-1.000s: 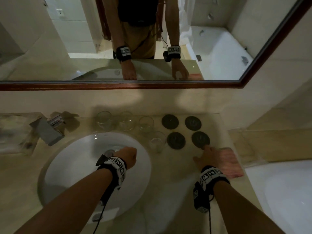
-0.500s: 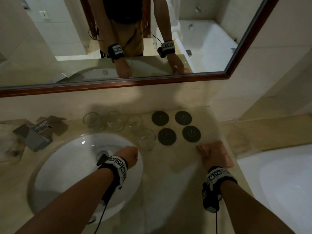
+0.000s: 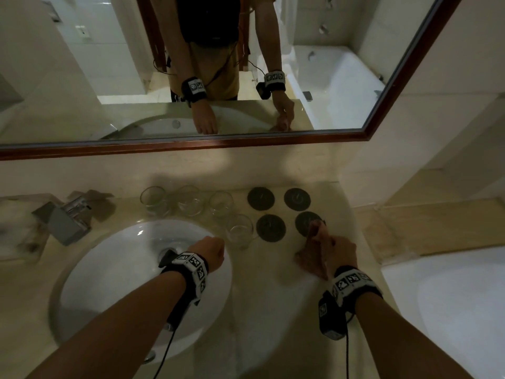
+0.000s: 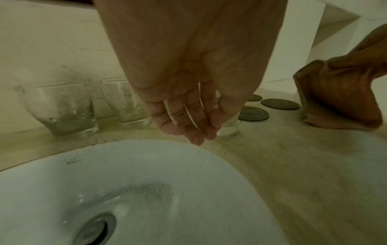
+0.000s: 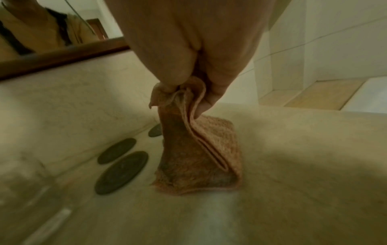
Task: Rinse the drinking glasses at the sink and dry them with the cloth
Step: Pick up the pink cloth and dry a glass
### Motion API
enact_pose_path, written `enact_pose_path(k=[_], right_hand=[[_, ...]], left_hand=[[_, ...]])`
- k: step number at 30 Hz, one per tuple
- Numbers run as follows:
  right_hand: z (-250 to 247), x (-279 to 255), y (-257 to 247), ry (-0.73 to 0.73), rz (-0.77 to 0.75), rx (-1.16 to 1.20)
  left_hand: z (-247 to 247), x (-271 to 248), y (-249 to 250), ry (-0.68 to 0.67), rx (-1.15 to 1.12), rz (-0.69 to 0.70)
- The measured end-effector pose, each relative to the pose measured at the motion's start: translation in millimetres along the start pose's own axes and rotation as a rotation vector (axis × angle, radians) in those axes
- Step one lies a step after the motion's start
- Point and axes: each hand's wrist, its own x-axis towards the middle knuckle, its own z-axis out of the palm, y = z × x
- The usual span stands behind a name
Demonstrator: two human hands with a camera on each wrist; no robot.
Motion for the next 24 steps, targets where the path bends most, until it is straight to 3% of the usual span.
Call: enact_pose_path(k=[9,19,24], right_hand=[[-1,-30,-48,0.103,-0.177,0.156],[10,-33,-72,0.034,-0.314,0.155],[8,-35,-77,-0.004,-0.363,0.179]], left_hand=[[-5,-7,-2,0.084,-0.265,-0.005],[19,4,4,0.224,-0.643,-0.11],[26,10,13,0.219,-0.635,-0.176]])
